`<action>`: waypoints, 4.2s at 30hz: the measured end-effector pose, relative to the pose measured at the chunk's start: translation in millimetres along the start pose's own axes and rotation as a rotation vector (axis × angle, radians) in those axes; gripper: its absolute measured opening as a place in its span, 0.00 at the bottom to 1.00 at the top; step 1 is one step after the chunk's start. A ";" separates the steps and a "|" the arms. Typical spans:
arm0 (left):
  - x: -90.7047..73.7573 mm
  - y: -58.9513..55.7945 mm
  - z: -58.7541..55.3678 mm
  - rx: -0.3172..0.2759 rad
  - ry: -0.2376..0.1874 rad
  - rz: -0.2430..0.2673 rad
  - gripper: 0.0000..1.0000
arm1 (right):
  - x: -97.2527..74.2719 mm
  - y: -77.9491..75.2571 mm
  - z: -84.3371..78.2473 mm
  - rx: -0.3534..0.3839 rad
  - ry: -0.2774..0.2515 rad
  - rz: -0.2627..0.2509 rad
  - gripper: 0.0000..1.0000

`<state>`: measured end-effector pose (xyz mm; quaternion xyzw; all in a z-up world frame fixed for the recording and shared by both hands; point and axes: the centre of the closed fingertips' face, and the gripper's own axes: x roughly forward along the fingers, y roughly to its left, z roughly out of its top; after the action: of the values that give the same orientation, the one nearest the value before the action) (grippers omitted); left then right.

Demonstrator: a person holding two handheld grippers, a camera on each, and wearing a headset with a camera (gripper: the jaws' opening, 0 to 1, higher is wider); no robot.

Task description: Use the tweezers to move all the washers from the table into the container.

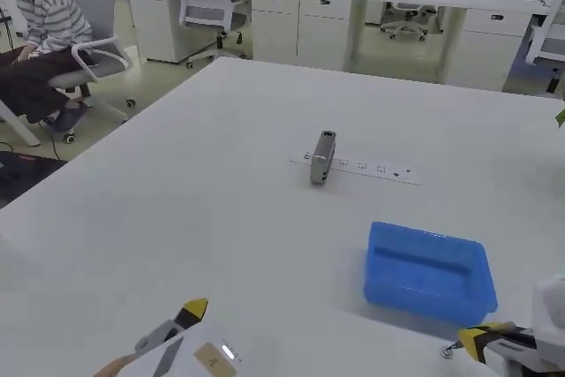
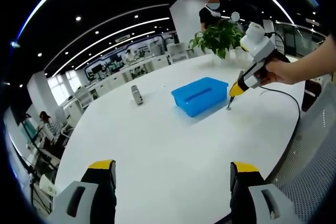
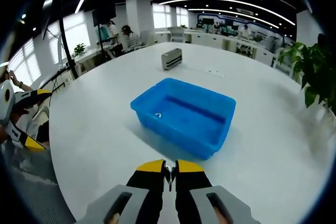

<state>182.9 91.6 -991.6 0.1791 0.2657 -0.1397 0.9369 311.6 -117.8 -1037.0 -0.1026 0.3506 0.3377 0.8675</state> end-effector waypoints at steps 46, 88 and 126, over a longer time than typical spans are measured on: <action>-1.1 1.9 1.0 0.012 -0.002 0.013 0.90 | 4.8 0.3 4.4 -0.037 0.058 -0.004 0.02; 0.2 -1.8 0.6 0.003 -0.003 -0.009 0.93 | -12.3 -8.3 78.8 -0.111 -0.058 -0.022 0.01; 2.8 -3.1 -7.0 -0.011 0.046 -0.018 0.90 | 49.4 -33.8 48.7 -0.100 0.105 -0.003 0.03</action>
<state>181.0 91.2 -999.5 0.1749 0.2895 -0.1426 0.9302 386.1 -97.6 -1036.8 -0.1639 0.3780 0.3475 0.8423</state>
